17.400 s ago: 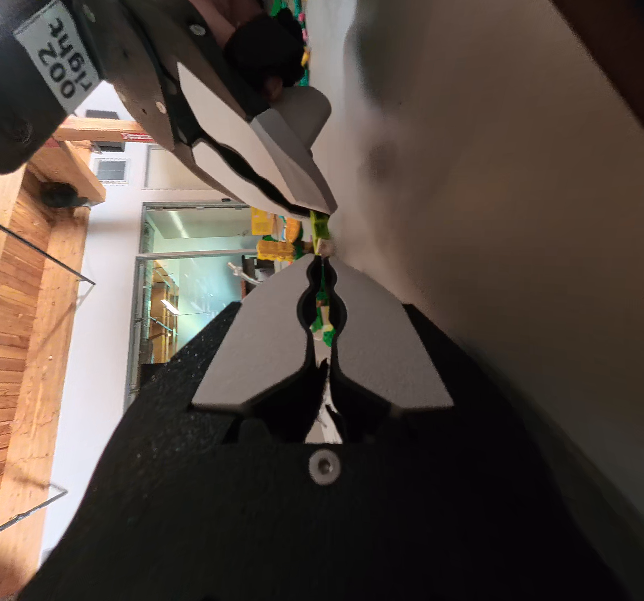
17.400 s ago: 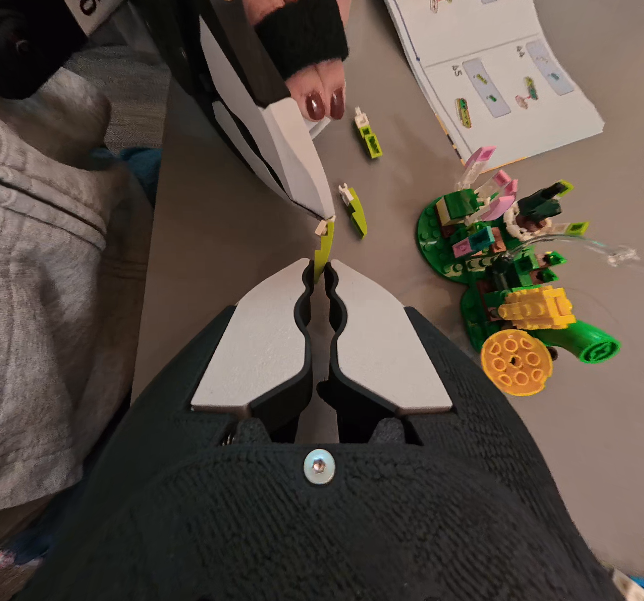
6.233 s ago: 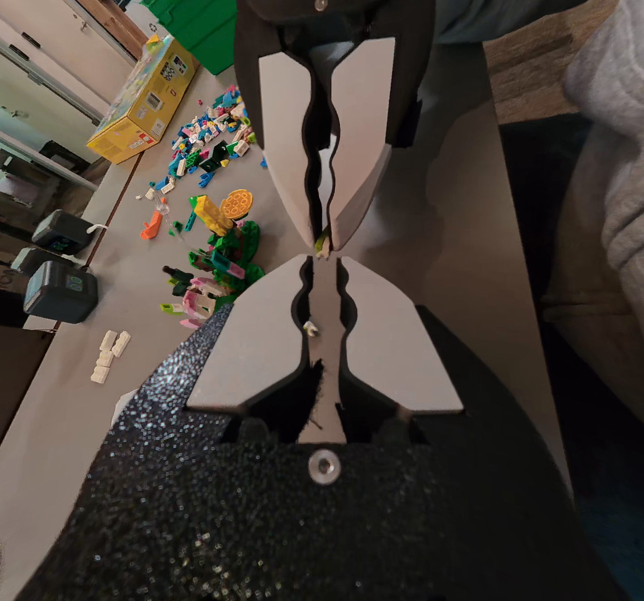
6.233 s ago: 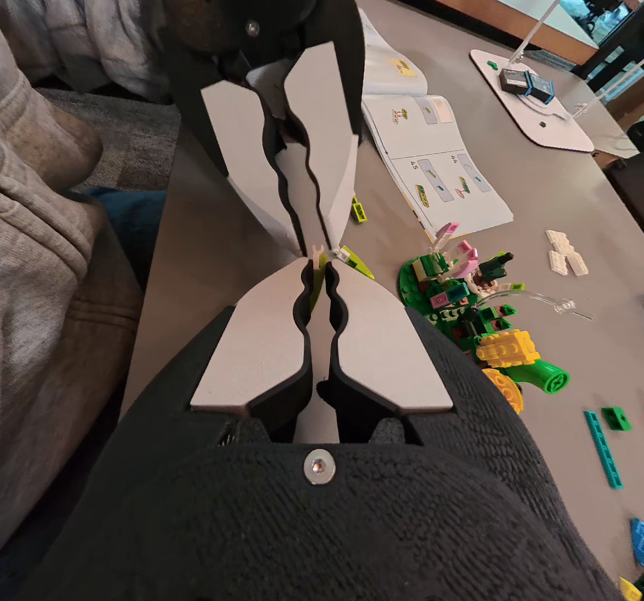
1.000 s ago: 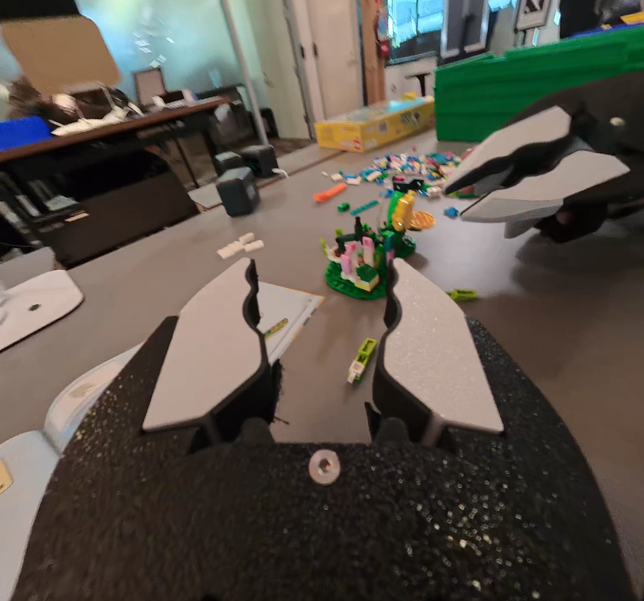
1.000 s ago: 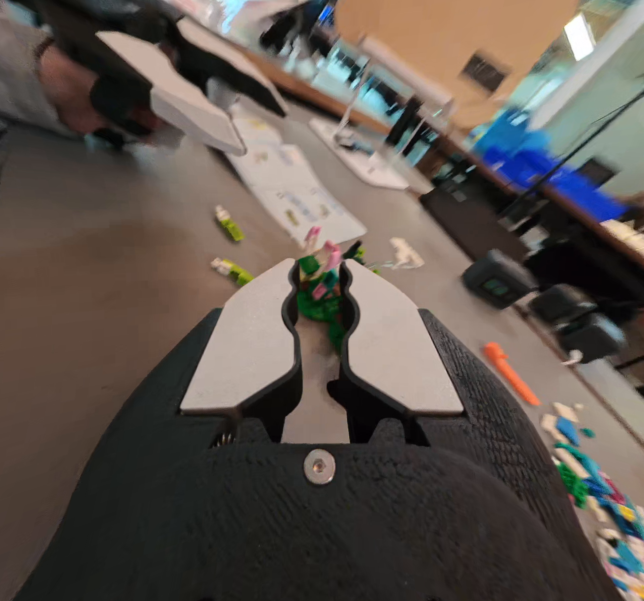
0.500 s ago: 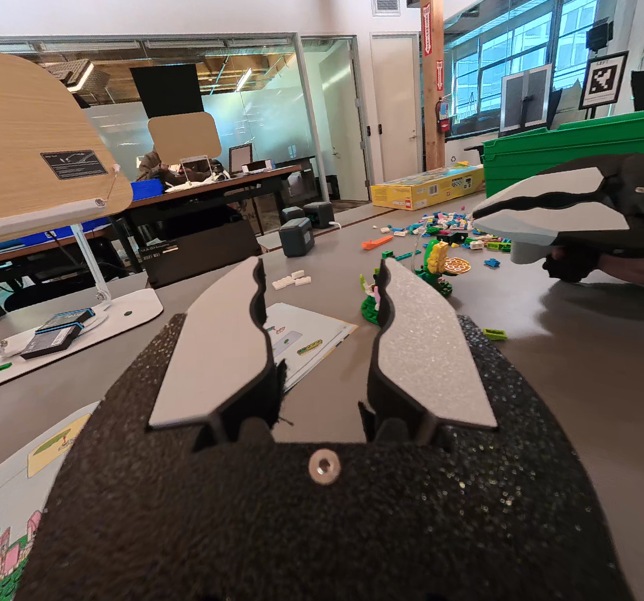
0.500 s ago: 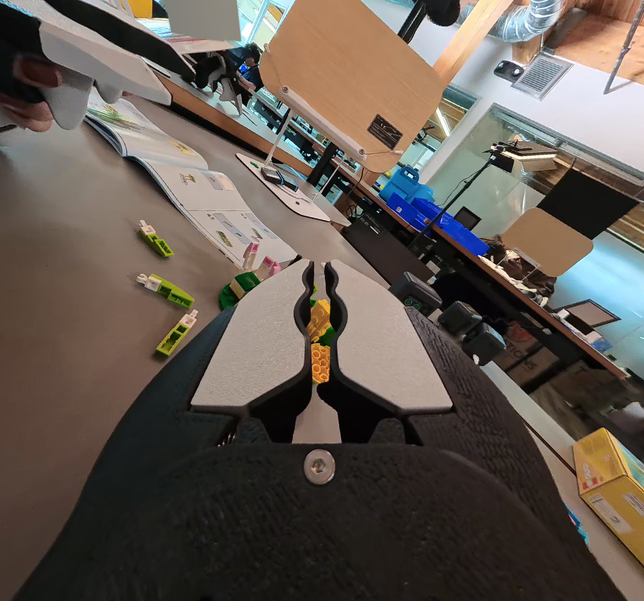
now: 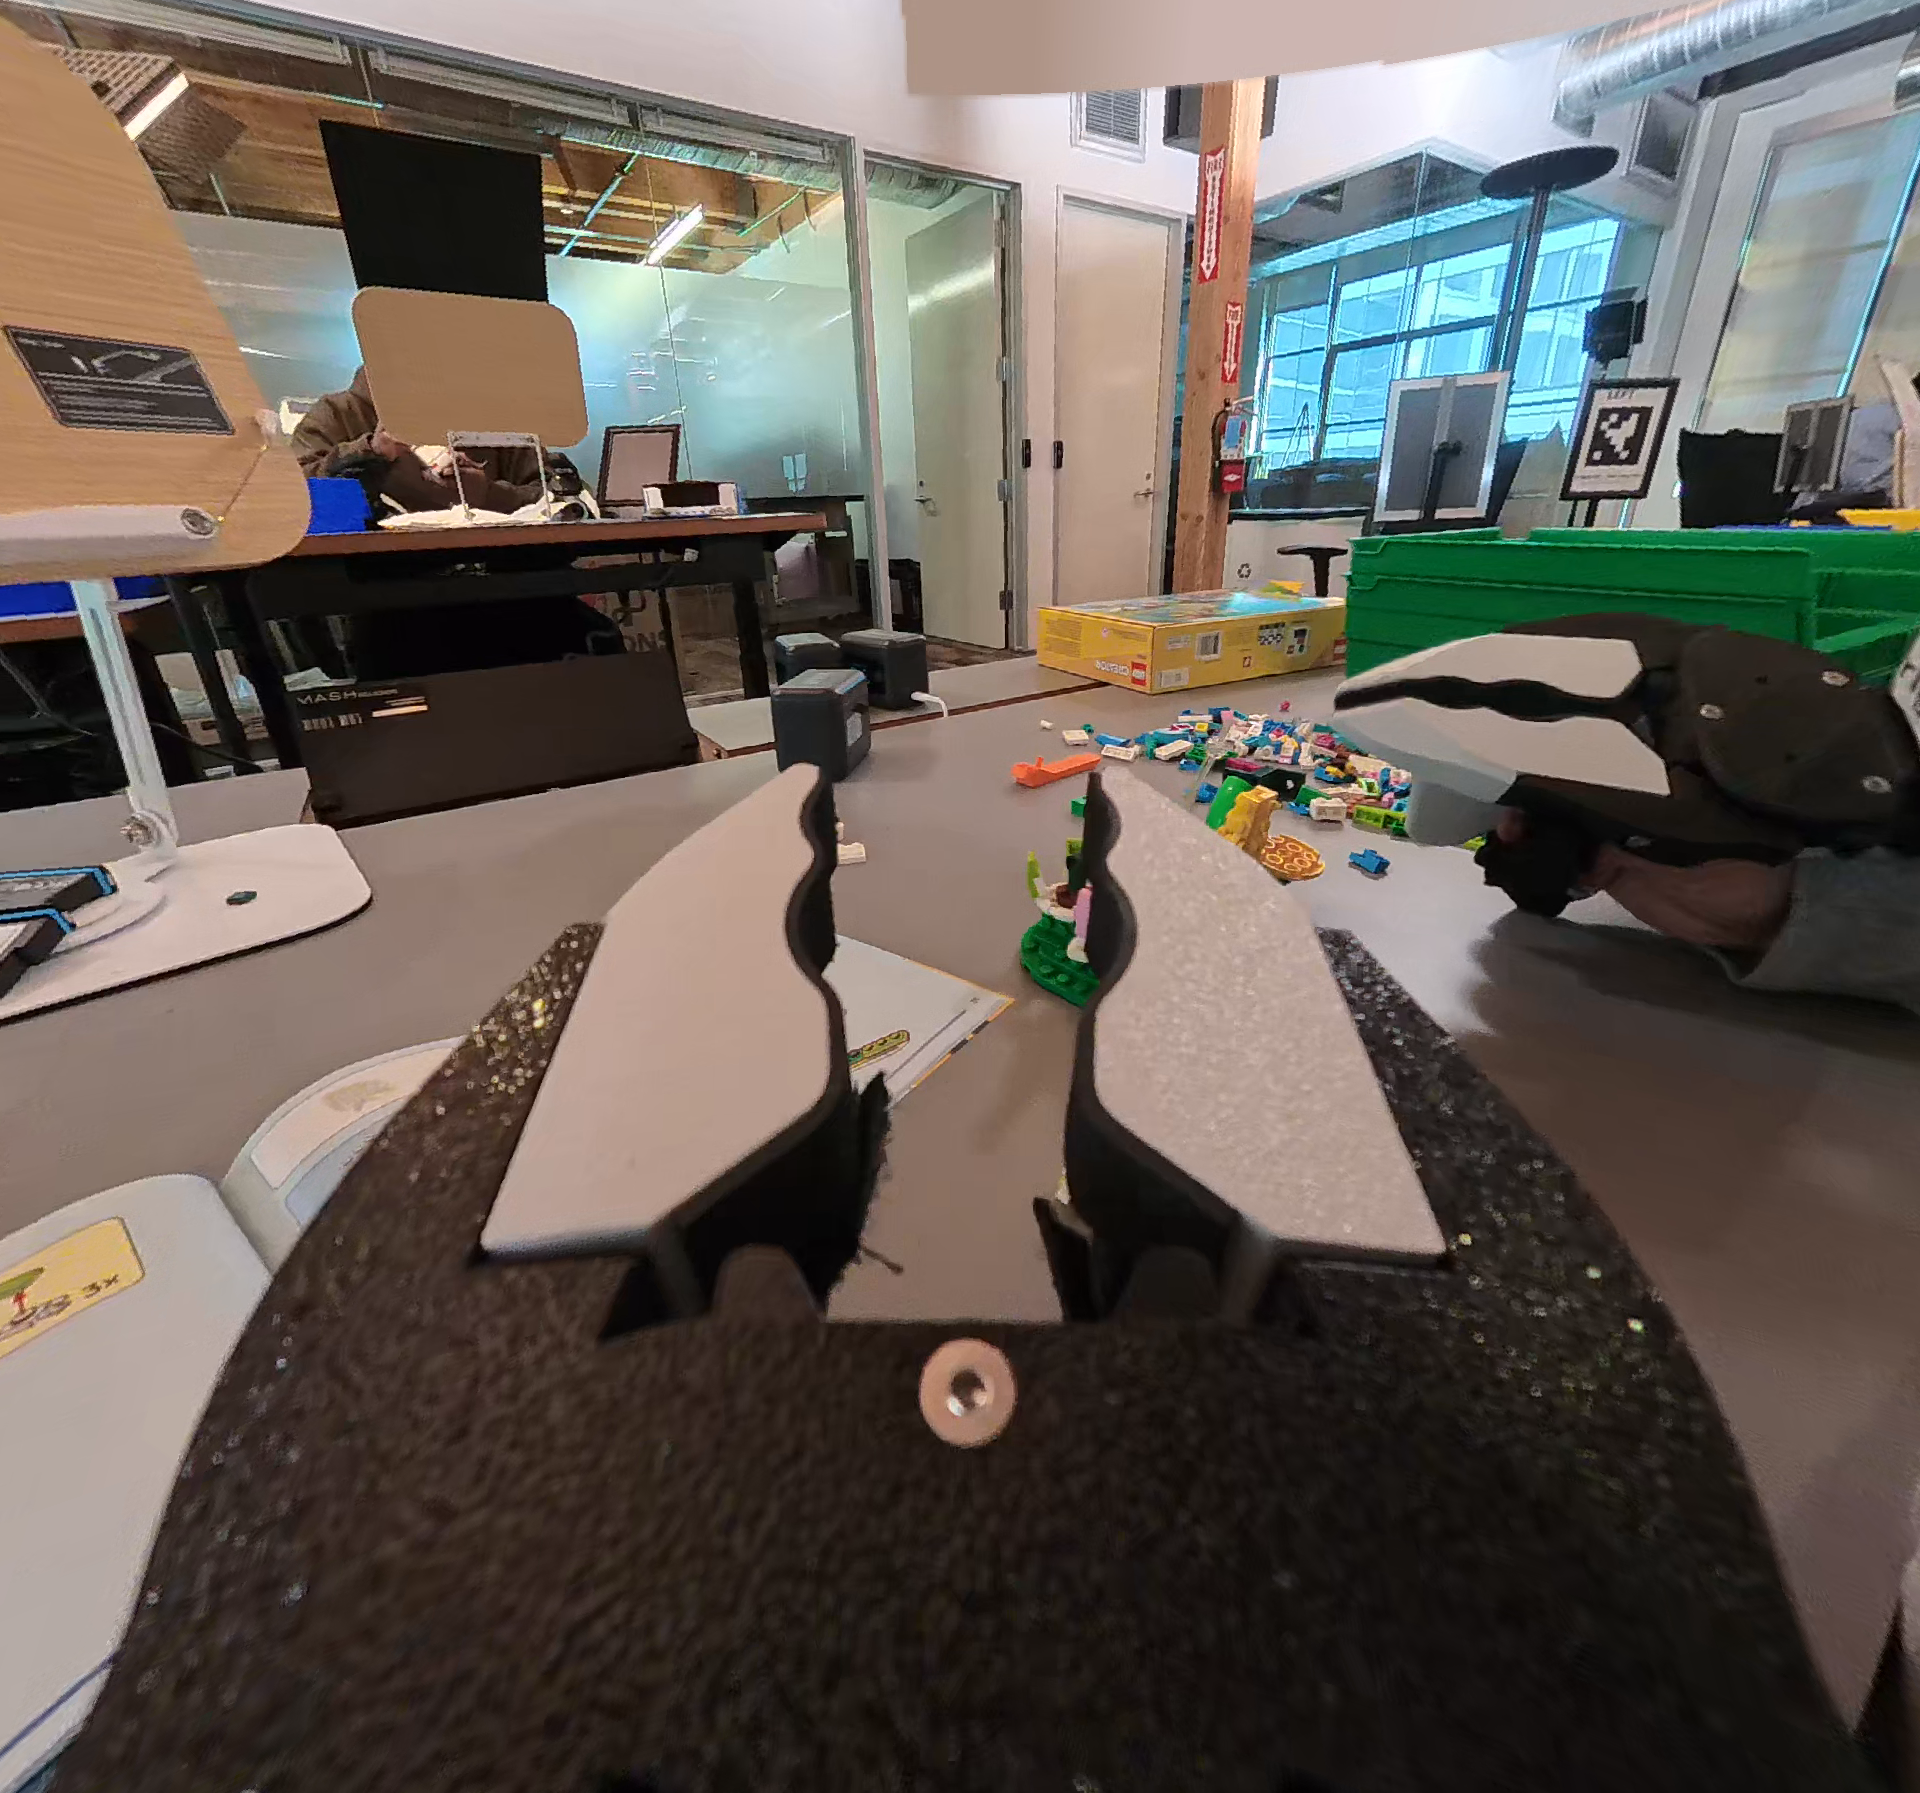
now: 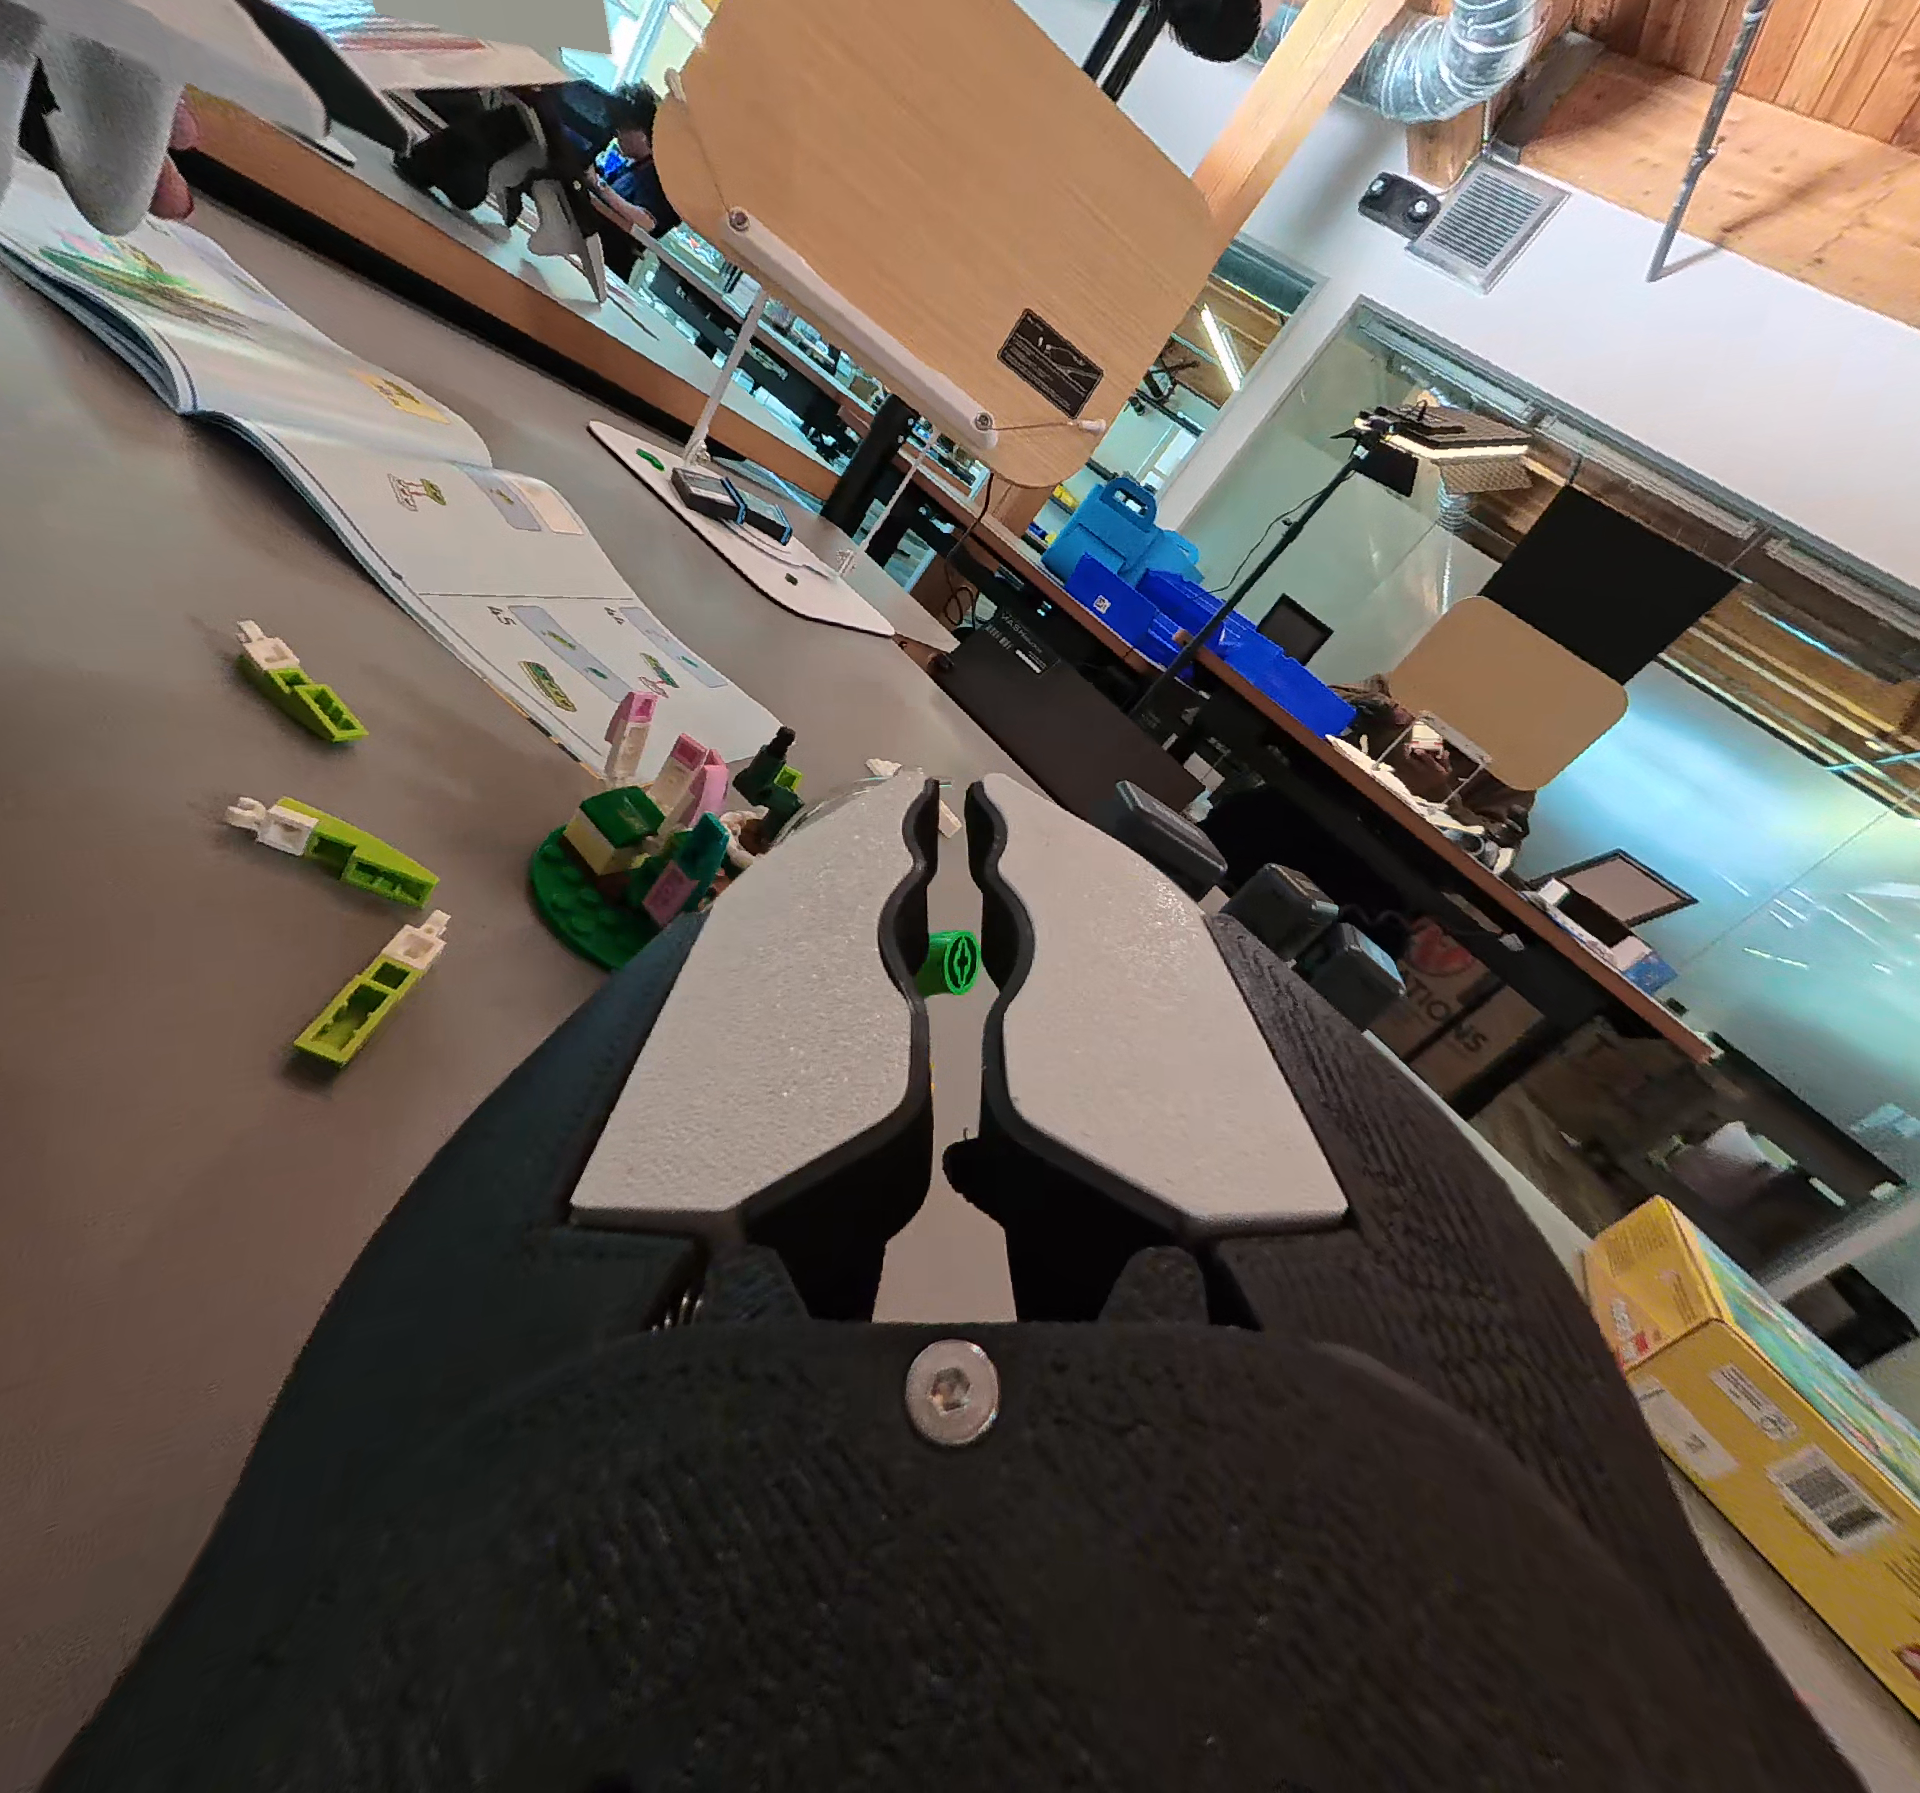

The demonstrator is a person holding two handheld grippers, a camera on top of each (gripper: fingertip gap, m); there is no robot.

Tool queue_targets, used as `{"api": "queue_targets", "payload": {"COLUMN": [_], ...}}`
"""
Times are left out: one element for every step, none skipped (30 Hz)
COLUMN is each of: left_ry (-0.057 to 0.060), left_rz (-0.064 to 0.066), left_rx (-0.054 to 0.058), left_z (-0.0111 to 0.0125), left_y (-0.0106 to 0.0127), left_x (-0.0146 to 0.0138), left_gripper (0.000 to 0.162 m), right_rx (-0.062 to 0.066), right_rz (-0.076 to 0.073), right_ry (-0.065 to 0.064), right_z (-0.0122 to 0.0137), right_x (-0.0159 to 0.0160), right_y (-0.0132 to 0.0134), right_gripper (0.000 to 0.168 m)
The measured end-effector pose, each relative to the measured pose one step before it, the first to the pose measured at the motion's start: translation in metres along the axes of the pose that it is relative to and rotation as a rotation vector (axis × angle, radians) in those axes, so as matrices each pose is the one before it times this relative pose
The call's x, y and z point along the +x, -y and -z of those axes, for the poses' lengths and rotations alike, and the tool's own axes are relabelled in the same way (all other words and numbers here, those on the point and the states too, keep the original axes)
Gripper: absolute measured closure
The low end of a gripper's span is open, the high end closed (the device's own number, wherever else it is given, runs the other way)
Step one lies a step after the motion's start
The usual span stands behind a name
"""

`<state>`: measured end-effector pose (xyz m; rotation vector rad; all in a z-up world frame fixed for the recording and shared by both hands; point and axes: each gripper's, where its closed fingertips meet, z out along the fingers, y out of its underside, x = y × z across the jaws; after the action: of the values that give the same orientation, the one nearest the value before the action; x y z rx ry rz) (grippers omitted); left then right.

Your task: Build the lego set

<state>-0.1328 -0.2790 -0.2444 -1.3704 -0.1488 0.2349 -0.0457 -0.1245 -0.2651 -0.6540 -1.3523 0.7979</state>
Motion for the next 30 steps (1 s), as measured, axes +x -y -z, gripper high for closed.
{"api": "queue_targets", "payload": {"left_ry": [-0.0007, -0.0006, -0.0011, -0.0005, 0.0002, 0.0004, 0.0007, -0.0002, 0.0000, -0.0002, 0.0000, -0.0002, -0.0007, -0.0011, -0.0002, -0.0019, -0.0039, -0.0031, -0.0005, -0.0004, -0.0010, -0.0008, -0.0006, -0.0008, -0.0014, -0.0012, -0.0009, -0.0010, -0.0009, -0.0021], "left_rz": [0.0057, 0.0037, 0.0019, 0.0002, -0.0010, -0.0018, -0.0020, -0.0021, -0.0019, -0.0013, -0.0008, -0.0003, 0.0003, 0.0005, 0.0009, 0.0009, 0.0005, 0.0006, 0.0013, 0.0022, 0.0027, 0.0030, 0.0030, 0.0026, 0.0023, 0.0017, 0.0012, 0.0007, 0.0000, -0.0006], "left_rx": [0.0006, 0.0007, 0.0009, 0.0008, 0.0005, 0.0004, 0.0003, 0.0000, -0.0004, -0.0002, 0.0000, -0.0002, -0.0005, -0.0004, 0.0001, 0.0013, 0.0023, 0.0023, 0.0010, 0.0001, 0.0003, 0.0005, 0.0004, 0.0001, 0.0002, 0.0007, 0.0006, 0.0000, -0.0003, -0.0001], "left_z": [0.00014, 0.00009, 0.00008, 0.00013, 0.00011, 0.00005, 0.00007, 0.00007, 0.00000, -0.00005, 0.00003, 0.00001, 0.00001, 0.00000, 0.00004, 0.00017, 0.00022, 0.00022, 0.00010, -0.00001, 0.00006, 0.00004, 0.00005, 0.00007, -0.00001, 0.00008, 0.00001, 0.00005, 0.00000, -0.00009], "left_y": [0.00009, 0.00010, 0.00014, 0.00014, -0.00001, 0.00007, 0.00007, 0.00003, -0.00004, 0.00006, 0.00001, -0.00002, -0.00007, -0.00006, 0.00002, 0.00022, 0.00026, 0.00037, 0.00005, 0.00001, 0.00004, 0.00007, 0.00005, 0.00002, 0.00002, 0.00011, 0.00008, 0.00011, -0.00004, -0.00003], "left_x": [-0.00038, -0.00032, 0.00003, 0.00003, -0.00002, 0.00012, 0.00015, 0.00017, 0.00019, 0.00015, 0.00004, 0.00001, 0.00001, 0.00008, -0.00013, 0.00013, 0.00035, 0.00034, -0.00008, -0.00019, -0.00021, -0.00021, -0.00024, -0.00024, -0.00006, -0.00007, -0.00001, 0.00006, 0.00002, 0.00026], "left_gripper": [0.118, 0.118, 0.118, 0.119, 0.119, 0.119, 0.119, 0.120, 0.120, 0.120, 0.120, 0.121, 0.121, 0.122, 0.122, 0.123, 0.125, 0.126, 0.126, 0.127, 0.127, 0.127, 0.128, 0.128, 0.128, 0.129, 0.129, 0.129, 0.129, 0.130], "right_rx": [-0.0022, -0.0017, -0.0008, 0.0000, 0.0005, 0.0005, 0.0003, 0.0000, 0.0000, 0.0002, 0.0000, -0.0001, -0.0001, 0.0000, 0.0000, -0.0001, 0.0001, 0.0002, -0.0002, -0.0006, -0.0003, 0.0001, 0.0000, -0.0003, -0.0003, 0.0001, 0.0001, -0.0001, 0.0000, -0.0002], "right_rz": [0.0084, 0.0072, 0.0044, 0.0014, -0.0013, -0.0031, -0.0036, -0.0028, -0.0015, 0.0000, 0.0015, 0.0026, 0.0030, 0.0026, 0.0020, 0.0016, 0.0011, 0.0008, 0.0007, 0.0012, 0.0019, 0.0024, 0.0022, 0.0017, 0.0015, 0.0013, 0.0014, 0.0017, 0.0019, 0.0020], "right_ry": [0.0004, 0.0010, 0.0010, 0.0007, -0.0009, -0.0018, -0.0016, -0.0011, -0.0009, 0.0000, 0.0008, 0.0015, 0.0015, 0.0013, 0.0013, 0.0006, 0.0007, 0.0007, 0.0005, 0.0010, 0.0010, 0.0013, 0.0012, 0.0010, 0.0006, 0.0009, 0.0014, 0.0011, 0.0011, 0.0009], "right_z": [-0.00021, -0.00015, -0.00002, 0.00010, 0.00015, 0.00016, 0.00015, 0.00010, -0.00001, 0.00009, 0.00000, 0.00001, 0.00001, 0.00001, 0.00000, -0.00009, -0.00001, -0.00001, -0.00019, -0.00016, -0.00007, -0.00010, -0.00010, -0.00016, -0.00008, -0.00010, -0.00010, -0.00009, -0.00009, -0.00018], "right_x": [-0.00055, -0.00065, -0.00046, -0.00021, 0.00031, 0.00045, 0.00068, 0.00047, 0.00037, 0.00001, -0.00021, -0.00044, -0.00042, -0.00042, -0.00032, -0.00019, -0.00009, -0.00017, -0.00010, -0.00027, -0.00022, -0.00037, -0.00022, -0.00029, -0.00020, -0.00016, -0.00023, -0.00024, -0.00015, -0.00034], "right_y": [-0.00028, -0.00013, -0.00013, 0.00006, 0.00012, 0.00000, 0.00002, -0.00013, -0.00002, 0.00004, 0.00004, 0.00007, 0.00007, 0.00008, 0.00010, 0.00002, 0.00007, 0.00001, 0.00001, -0.00005, -0.00001, 0.00002, 0.00003, -0.00010, -0.00001, -0.00002, -0.00002, 0.00002, -0.00003, -0.00002], "right_gripper": [0.164, 0.164, 0.164, 0.164, 0.165, 0.164, 0.164, 0.164, 0.165, 0.165, 0.164, 0.164, 0.164, 0.165, 0.165, 0.165, 0.165, 0.165, 0.164, 0.164, 0.165, 0.165, 0.165, 0.165, 0.165, 0.165, 0.165, 0.165, 0.165, 0.165]}}
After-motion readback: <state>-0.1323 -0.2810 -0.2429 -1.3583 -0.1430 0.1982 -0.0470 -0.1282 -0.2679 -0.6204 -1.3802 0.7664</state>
